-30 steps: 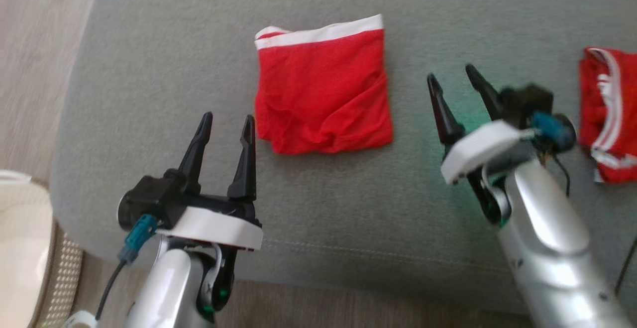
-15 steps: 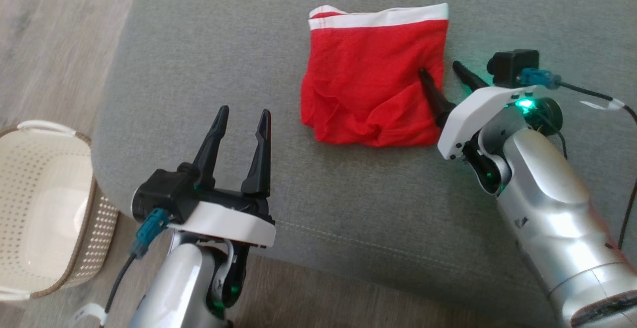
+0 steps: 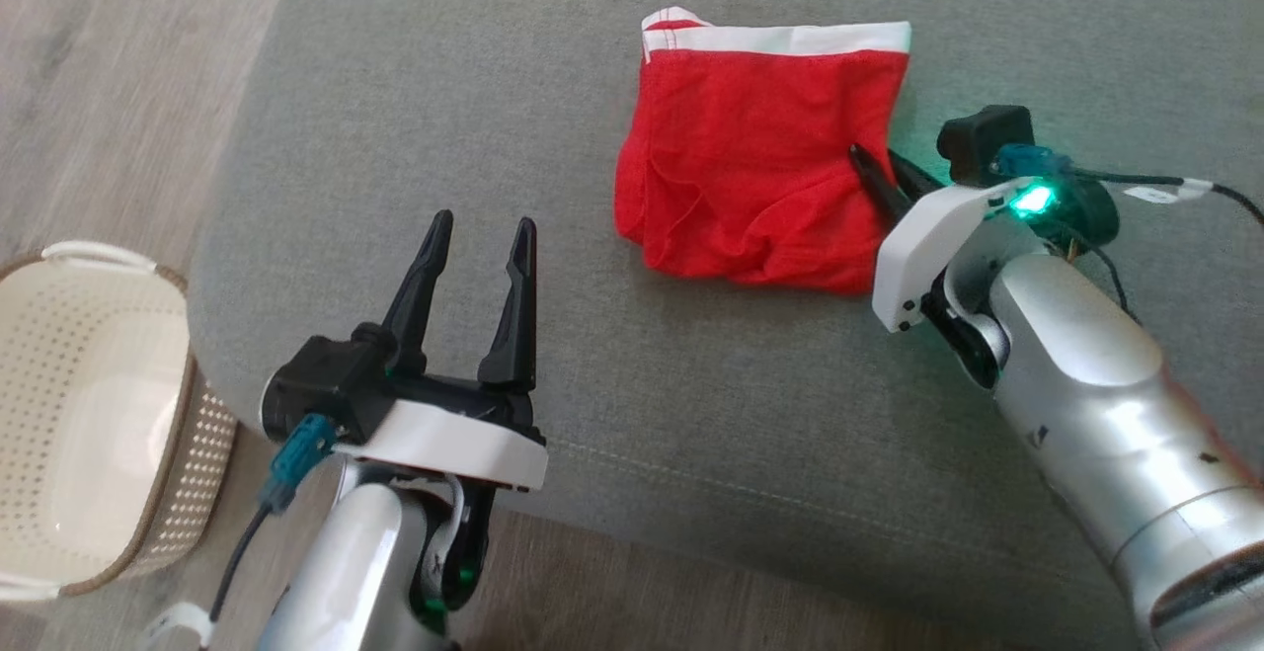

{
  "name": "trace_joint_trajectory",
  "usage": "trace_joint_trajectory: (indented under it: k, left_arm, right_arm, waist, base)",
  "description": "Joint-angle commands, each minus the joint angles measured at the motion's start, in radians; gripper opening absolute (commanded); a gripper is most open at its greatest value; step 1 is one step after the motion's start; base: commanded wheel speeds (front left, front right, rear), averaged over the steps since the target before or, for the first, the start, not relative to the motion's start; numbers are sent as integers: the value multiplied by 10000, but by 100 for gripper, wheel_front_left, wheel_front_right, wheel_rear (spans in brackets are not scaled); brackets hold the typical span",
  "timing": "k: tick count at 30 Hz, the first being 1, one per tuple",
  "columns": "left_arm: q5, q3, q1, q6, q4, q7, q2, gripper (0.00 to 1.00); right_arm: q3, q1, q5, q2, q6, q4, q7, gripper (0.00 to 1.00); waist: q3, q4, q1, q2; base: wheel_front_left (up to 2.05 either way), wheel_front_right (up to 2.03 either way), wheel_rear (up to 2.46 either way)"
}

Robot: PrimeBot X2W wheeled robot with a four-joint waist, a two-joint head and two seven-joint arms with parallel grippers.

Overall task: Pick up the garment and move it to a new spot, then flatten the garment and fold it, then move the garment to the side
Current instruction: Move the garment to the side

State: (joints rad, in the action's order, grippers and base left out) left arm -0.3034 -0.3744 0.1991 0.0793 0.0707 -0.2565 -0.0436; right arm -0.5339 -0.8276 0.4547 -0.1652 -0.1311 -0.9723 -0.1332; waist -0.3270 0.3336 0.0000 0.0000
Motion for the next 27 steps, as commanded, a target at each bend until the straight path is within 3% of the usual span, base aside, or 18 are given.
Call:
trace_joint_trajectory:
  k: [1,8,14,20,27]
  left_arm:
    - [33,317,207,34,-332,-53,-66,100]
    - [382,364,295,-152,-315,-53,-66,100]
    - [815,428,694,-479,-238,-53,-66,100]
    - [1317,516,1467,-934,-119,-53,-66,100]
    - [1814,659,2189,-1392,93,-53,-66,100]
  right_arm:
    - [-246,-288,-269,-53,4,91,-310,0]
    - [-985,-687,-1362,-523,4,166,-982,0]
    - [-1437,-925,-1434,-1097,4,890,-839,0]
    - [-2082,-1223,-1020,-2258,4,1898,-54,0]
    - [-2135,-1446,-376,-3712,4,2873,396,0]
  waist:
    - [93,-148,0,0]
    - [363,-1135,0,0]
    - [265,-2539,0,0]
    - [-315,-3837,0,0]
    - [-1011,-4864,0,0]
  base:
    - [0,0,0]
    - [0,0,0]
    - [0,0,0]
    - [0,0,0]
    - [0,0,0]
